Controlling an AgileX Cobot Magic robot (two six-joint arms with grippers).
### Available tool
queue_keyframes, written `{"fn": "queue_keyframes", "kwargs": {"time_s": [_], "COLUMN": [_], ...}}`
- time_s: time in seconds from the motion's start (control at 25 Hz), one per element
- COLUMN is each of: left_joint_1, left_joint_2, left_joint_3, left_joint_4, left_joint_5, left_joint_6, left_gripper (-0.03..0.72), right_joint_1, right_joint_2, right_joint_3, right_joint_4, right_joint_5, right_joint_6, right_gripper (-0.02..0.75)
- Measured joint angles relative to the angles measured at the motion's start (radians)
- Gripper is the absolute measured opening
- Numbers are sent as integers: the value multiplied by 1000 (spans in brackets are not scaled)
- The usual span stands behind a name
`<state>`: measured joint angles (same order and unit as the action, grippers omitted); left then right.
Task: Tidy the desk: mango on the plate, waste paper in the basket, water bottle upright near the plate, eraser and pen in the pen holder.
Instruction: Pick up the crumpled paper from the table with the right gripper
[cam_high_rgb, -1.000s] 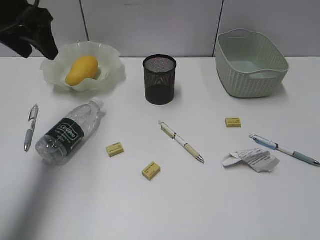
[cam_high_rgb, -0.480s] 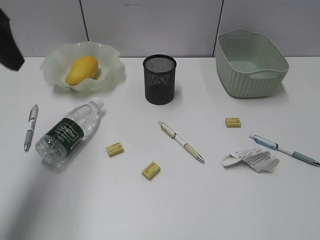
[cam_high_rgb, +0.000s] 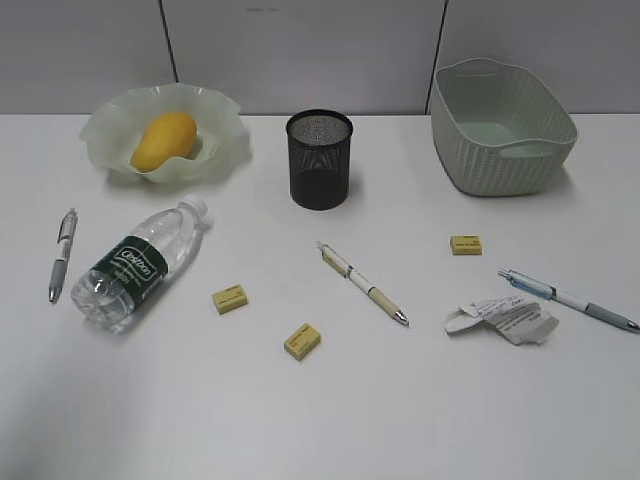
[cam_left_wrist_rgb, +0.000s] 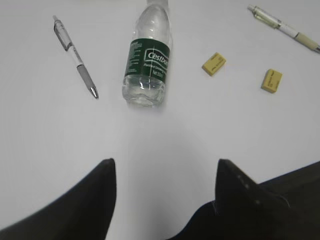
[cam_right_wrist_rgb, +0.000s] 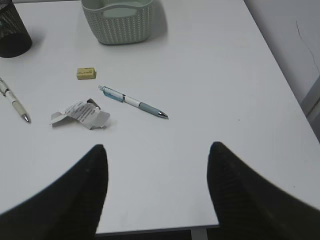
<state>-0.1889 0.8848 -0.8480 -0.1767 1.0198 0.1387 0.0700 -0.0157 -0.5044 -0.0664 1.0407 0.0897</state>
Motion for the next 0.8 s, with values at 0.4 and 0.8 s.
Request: {"fn": "queue_keyframes", "kwargs": {"time_s": [0.4, 0.8], "left_joint_1": [0, 0], "left_joint_2": [-481, -562], "left_joint_3": [250, 316], "left_joint_4": [-23, -24], "left_joint_5": [-82, -165], "left_joint_6": [0, 0], "left_gripper": [470, 468], "right_joint_1": [0, 0], "right_joint_2": [0, 31], "right_joint_3": [0, -12], "right_joint_4": [0, 24], "right_joint_5": [0, -12], "right_joint_6": [0, 0], "right_gripper": [499, 492]}}
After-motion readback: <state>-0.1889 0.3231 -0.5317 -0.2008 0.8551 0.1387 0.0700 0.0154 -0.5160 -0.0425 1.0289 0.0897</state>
